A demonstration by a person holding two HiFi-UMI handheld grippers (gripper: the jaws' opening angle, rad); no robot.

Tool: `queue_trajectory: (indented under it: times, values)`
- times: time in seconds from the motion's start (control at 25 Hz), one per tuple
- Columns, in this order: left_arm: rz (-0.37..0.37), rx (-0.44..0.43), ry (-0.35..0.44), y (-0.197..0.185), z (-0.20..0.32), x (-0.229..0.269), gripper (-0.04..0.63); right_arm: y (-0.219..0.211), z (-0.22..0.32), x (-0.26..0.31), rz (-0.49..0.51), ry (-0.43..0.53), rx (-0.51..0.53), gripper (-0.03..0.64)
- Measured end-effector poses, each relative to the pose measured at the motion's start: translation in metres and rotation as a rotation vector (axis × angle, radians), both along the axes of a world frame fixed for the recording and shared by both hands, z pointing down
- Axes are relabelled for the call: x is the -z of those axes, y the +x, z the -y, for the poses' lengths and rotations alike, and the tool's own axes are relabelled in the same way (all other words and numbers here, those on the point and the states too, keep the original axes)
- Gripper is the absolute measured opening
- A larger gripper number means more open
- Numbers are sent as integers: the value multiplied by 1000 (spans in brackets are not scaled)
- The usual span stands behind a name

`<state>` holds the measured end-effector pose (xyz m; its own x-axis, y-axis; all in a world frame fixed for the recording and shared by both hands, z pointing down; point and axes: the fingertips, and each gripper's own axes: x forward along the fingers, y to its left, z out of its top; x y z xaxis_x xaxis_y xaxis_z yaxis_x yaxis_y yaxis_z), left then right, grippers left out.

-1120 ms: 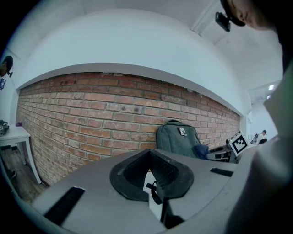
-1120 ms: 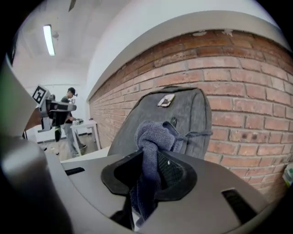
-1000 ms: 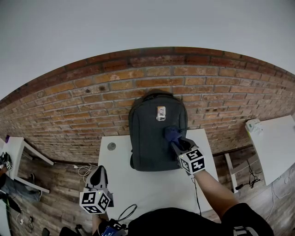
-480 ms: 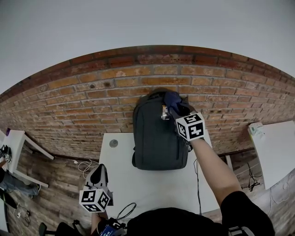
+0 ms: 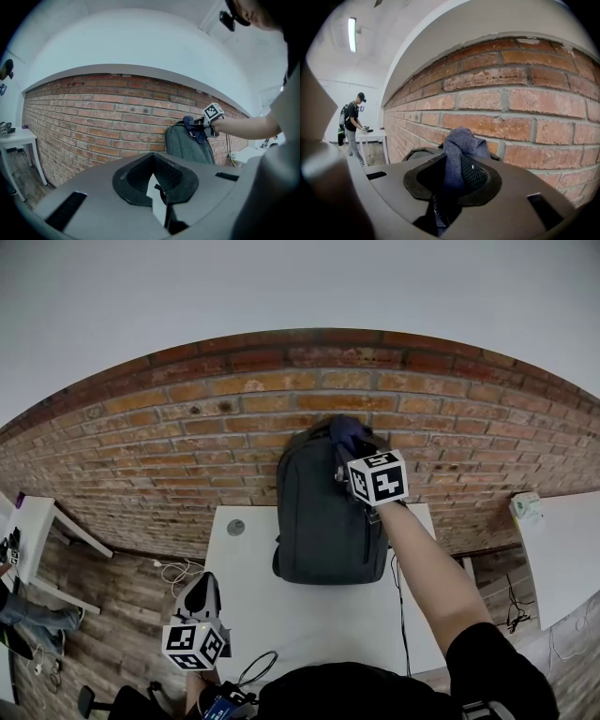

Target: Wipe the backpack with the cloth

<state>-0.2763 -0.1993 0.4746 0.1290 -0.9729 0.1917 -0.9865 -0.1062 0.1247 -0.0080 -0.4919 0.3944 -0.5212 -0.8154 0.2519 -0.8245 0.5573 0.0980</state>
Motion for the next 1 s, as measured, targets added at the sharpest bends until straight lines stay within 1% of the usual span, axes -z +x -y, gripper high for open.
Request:
queue_trajectory:
  times: [0.16, 0.44, 1.0]
  values:
    - [7, -11, 5, 4, 1, 3, -6, -6, -9, -8, 8, -36, 28, 87]
    - [10, -22, 10, 8, 1, 3, -6, -10, -24, -24, -5, -47, 42, 87]
    - [0, -21, 7, 7, -1, 1, -6, -13, -63, -62, -30, -100, 79, 87]
